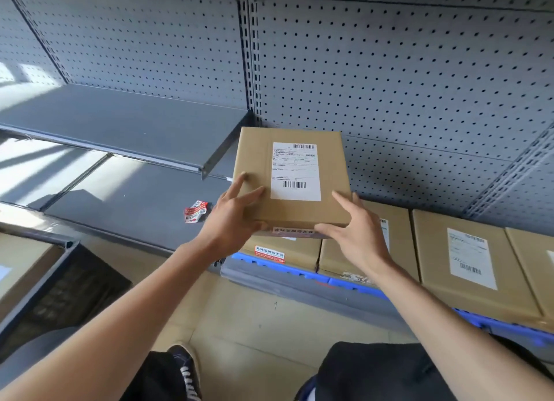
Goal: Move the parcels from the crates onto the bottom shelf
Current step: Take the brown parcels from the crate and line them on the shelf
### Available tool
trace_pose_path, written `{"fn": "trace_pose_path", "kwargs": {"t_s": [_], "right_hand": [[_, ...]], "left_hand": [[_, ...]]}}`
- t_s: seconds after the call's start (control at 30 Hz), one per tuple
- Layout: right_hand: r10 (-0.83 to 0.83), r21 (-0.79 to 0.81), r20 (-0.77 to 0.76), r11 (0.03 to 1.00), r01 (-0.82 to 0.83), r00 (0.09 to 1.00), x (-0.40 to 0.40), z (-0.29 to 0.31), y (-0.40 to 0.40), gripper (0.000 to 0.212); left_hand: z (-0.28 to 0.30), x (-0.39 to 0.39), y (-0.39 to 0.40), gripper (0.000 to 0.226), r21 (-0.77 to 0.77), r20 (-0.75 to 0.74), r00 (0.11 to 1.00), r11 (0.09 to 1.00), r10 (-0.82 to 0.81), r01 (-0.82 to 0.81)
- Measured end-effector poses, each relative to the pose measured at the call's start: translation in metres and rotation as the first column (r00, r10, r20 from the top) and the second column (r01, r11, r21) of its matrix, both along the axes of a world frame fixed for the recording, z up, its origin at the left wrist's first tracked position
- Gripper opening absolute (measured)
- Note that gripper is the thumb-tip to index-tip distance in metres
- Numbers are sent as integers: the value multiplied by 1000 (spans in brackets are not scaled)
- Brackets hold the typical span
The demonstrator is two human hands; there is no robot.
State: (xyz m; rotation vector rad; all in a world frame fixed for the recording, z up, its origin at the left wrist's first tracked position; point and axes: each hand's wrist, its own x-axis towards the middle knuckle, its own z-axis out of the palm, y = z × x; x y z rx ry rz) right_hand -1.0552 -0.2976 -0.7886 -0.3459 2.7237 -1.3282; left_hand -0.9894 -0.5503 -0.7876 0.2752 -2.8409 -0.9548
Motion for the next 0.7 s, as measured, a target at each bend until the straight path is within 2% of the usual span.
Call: {"fn": "trace_pose_path", "kwargs": {"t_s": [0.17,0.4,0.53,0.7], "right_hand": [[68,118,55,990,-74,996,-26,-20,-4,82],[142,232,143,957,-173,979,-26,-42,-19,71],[161,257,167,945,-201,973,-26,-57,-29,68],[140,285,172,940,-185,975,-26,-72,-39,64]], "left_hand": [[-20,-17,-7,73,47,5,1000,999,-26,26],[-47,-30,-34,73,147,117,991,988,-69,51],[-60,-39,-45,78,155,156,986,987,-64,39],[-74,-52,-52,71,125,203,975,990,-87,62]]}}
